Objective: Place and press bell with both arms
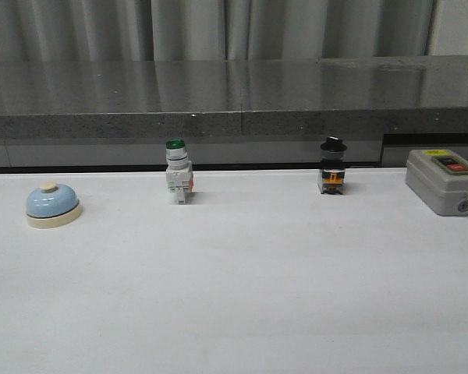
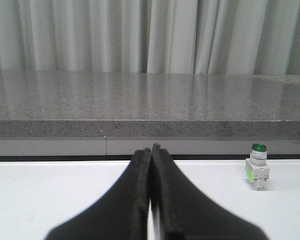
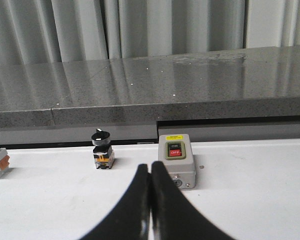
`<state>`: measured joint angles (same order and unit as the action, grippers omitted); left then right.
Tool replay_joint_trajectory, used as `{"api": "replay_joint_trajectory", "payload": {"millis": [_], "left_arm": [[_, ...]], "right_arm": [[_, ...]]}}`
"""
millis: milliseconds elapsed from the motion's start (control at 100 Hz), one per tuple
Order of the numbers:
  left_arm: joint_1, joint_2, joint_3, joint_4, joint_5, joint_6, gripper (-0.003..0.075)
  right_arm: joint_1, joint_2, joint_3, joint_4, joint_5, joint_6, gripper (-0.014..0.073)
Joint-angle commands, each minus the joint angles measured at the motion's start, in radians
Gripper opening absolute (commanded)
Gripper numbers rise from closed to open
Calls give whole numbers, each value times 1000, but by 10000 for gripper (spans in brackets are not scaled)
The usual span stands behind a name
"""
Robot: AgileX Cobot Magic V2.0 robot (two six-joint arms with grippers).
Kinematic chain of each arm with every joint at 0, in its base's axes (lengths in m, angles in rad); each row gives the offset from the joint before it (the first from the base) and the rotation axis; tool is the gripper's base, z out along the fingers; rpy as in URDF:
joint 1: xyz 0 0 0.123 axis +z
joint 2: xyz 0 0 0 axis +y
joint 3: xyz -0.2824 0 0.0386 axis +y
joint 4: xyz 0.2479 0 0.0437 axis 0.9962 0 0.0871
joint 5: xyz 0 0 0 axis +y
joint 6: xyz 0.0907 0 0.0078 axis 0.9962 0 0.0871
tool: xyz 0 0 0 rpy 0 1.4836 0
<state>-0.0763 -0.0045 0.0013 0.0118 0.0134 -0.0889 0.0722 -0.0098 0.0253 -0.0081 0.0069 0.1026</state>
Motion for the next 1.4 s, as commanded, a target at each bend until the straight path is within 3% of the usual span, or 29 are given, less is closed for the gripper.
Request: {"api": "replay_joint_trajectory", "payload": {"millis": [0,420,590,1110,1390], "left_arm": [[2,-31,41,1,-81,-8,-20],[2,-28,1,-22,-69,-8,-20],[2,29,-137,-47,90,-8,-20],[2,579,-675,-71,436,-8,-20],[2,800,-762,-131,455,-8,-20]], "right_arm": [[-8,-20,-13,-2,-82,-1,-60],[-8,-20,-13,-2,-82,-1,-60],[-8,-20,-13,-2,-82,-1,-60],[-8,-20,-13,-2,-82,-1,-60],[-8,-20,-13,-2,-82,-1,-60]]}}
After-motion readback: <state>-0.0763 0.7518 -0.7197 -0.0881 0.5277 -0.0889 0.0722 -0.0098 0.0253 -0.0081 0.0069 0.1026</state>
